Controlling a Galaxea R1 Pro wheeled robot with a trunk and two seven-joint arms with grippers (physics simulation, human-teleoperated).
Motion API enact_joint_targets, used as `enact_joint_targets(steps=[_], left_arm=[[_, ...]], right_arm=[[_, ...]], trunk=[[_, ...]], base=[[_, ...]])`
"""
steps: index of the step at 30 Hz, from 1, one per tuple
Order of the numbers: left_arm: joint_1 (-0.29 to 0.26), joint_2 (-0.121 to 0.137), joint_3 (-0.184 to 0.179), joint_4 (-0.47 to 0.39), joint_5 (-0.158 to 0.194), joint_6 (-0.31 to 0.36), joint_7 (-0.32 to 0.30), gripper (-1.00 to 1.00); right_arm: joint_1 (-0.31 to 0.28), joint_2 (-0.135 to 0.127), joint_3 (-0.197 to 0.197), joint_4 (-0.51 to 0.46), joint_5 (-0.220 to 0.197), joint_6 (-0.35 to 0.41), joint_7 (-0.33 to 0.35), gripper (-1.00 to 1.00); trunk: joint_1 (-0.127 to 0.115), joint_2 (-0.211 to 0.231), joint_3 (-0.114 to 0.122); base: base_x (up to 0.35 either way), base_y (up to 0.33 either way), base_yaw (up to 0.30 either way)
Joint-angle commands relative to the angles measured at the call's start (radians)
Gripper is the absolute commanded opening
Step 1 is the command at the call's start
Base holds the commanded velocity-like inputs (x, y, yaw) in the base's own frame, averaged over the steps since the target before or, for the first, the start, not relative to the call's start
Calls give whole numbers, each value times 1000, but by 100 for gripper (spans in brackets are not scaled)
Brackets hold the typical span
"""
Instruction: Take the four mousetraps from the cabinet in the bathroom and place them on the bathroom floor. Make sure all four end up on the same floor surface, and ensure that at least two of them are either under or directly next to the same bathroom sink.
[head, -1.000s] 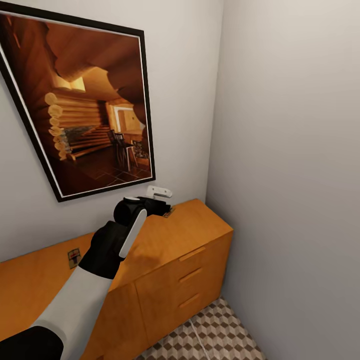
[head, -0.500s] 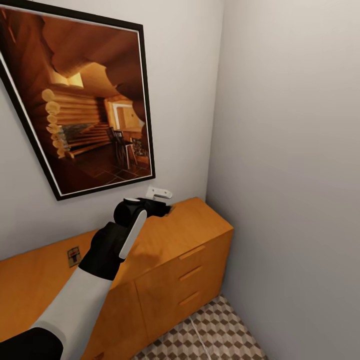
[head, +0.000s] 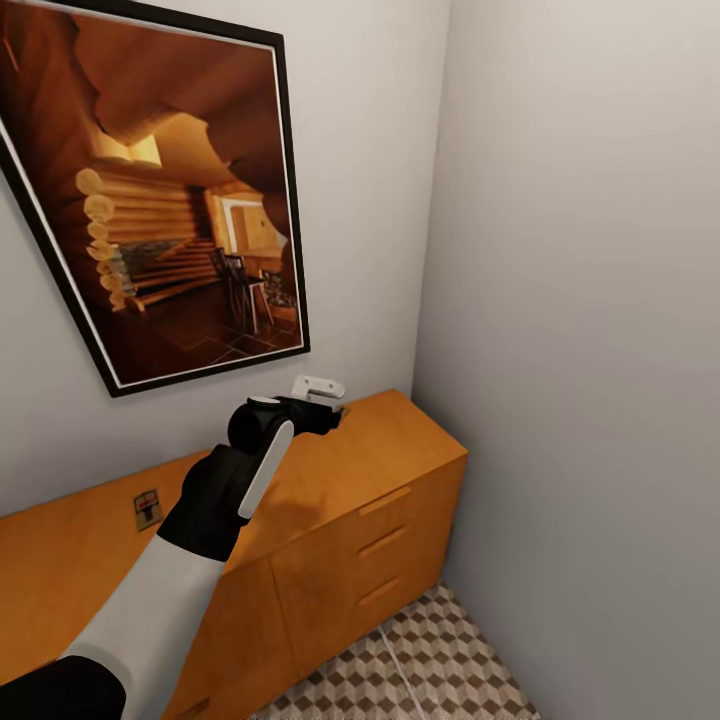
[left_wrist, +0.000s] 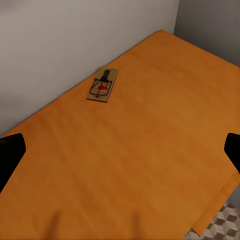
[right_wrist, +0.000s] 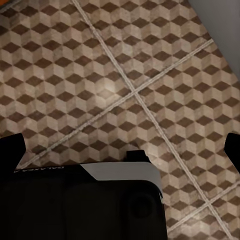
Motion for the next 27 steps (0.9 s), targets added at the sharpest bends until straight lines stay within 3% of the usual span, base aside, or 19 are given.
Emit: enact_joint_targets(steps=[1,17,27], left_arm=[[-1,0,-1,-1,11,3,10,100],[-1,0,-1,35,11,1,9,100],[-1,-1,-2,56,11,-1,9,100]], right_arm=[[-1,2,8,0,-7,-3,-4,100],[-1,8,8,0,-7,-2,-4,100],[-1,8,8,0,-7,-3,-4,100]], trunk=[[0,-2,-3],[0,-2,-8],[0,-2,-8]], base=[[0,0,0],[6,0,0],[191,0,0]])
